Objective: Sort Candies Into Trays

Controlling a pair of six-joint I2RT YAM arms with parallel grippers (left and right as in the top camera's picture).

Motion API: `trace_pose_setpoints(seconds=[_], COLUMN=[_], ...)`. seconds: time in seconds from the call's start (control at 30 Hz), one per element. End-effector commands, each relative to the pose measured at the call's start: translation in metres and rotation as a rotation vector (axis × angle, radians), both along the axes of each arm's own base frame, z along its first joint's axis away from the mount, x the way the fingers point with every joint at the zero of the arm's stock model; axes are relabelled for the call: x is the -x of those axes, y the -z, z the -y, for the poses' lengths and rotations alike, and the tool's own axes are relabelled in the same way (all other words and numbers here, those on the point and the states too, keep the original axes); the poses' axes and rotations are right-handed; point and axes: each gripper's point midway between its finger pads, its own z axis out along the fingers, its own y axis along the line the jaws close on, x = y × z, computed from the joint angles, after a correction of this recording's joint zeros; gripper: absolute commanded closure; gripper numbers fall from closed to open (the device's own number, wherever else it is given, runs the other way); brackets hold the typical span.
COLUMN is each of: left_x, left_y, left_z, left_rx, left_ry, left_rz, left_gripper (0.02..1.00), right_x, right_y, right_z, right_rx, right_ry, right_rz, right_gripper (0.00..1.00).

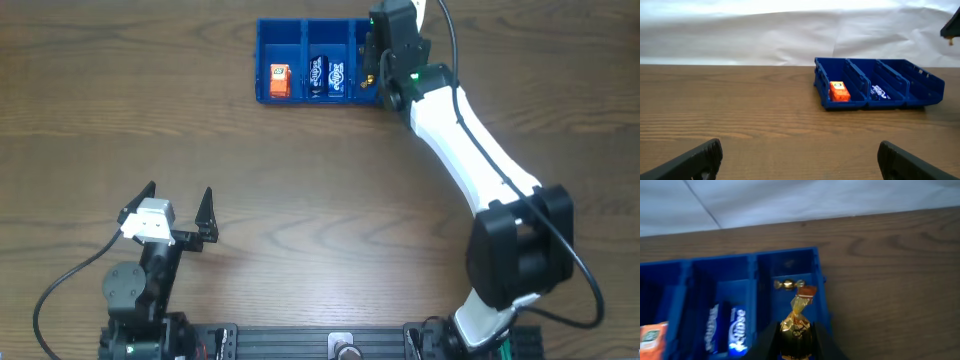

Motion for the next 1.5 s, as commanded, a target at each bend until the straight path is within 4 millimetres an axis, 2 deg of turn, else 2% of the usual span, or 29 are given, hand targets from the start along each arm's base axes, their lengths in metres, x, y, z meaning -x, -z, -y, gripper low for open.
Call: trace_pose_setpoints(seconds=[0.03, 0.17, 0.27, 0.3, 0.33, 0.4, 0.47, 0.5, 0.6, 0.73, 0.9, 1.0, 1.07, 1.17, 1.3, 1.4, 1.5], left_x=[0.001, 0.001, 0.001, 0.001, 0.001, 0.001, 0.001, 0.001, 0.001, 0.001, 0.001, 0.001, 0.001, 0.001, 0.001, 0.001, 0.001], left_y=[0.016, 0.016, 0.016, 0.016, 0.016, 0.016, 0.016, 0.016, 0.016, 0.016, 0.016, 0.016, 0.016, 0.016, 0.016, 0.016, 0.016], left_z=[0.002, 0.002, 0.002, 0.002, 0.002, 0.002, 0.002, 0.001, 0.002, 0.002, 0.002, 0.002, 0.001, 0.002, 0.002, 0.002, 0.002], left_rx=[-0.011, -0.011, -0.011, -0.011, -0.011, -0.011, -0.011, -0.011, -0.011, -0.011, -0.011, -0.011, -0.011, -0.011, -0.011, -0.011, -0.011], left_ry=[0.013, 0.013, 0.013, 0.013, 0.013, 0.013, 0.013, 0.013, 0.013, 0.013, 0.013, 0.013, 0.013, 0.013, 0.013, 0.013, 0.013], left_rz=[-0.043, -0.043, -0.043, -0.043, -0.043, -0.043, -0.043, -0.043, -0.043, -0.043, -0.043, -0.043, -0.043, -0.043, -0.043, -0.043, -0.043], left_gripper=[0.020, 0.020, 0.020, 0.020, 0.020, 0.020, 0.020, 0.020, 0.020, 0.023, 0.020, 0.020, 0.020, 0.020, 0.020, 0.020, 0.020], right_x=[-0.008, -0.009, -0.009, -0.009, -0.009, -0.009, -0.008, -0.008, -0.008, -0.007, -0.004, 0.001, 0.008, 0.022, 0.056, 0.085, 0.113], right_y=[0.039, 0.053, 0.055, 0.055, 0.055, 0.055, 0.056, 0.056, 0.055, 0.055, 0.049, 0.026, -0.001, -0.040, -0.101, -0.126, -0.132], right_z=[0.001, 0.000, 0.000, 0.000, 0.000, -0.001, -0.001, -0.002, -0.005, -0.008, -0.008, -0.006, 0.005, 0.036, 0.088, 0.118, 0.140], right_rx=[0.060, 0.065, 0.066, 0.066, 0.066, 0.064, 0.065, 0.065, 0.065, 0.065, 0.077, 0.101, 0.118, 0.104, 0.103, 0.109, 0.090], right_ry=[-0.014, -0.018, -0.018, -0.018, -0.019, -0.022, -0.023, -0.024, -0.030, -0.035, -0.046, -0.073, -0.080, -0.028, 0.046, 0.096, 0.123], right_rz=[-0.062, -0.083, -0.087, -0.088, -0.088, -0.090, -0.092, -0.092, -0.089, -0.087, -0.089, -0.064, -0.038, -0.006, 0.070, 0.141, 0.212], right_gripper=[0.904, 0.904, 0.895, 0.858, 0.766, 0.684, 0.470, 0.323, 0.119, 0.001, 0.001, 0.001, 0.001, 0.001, 0.001, 0.001, 0.001])
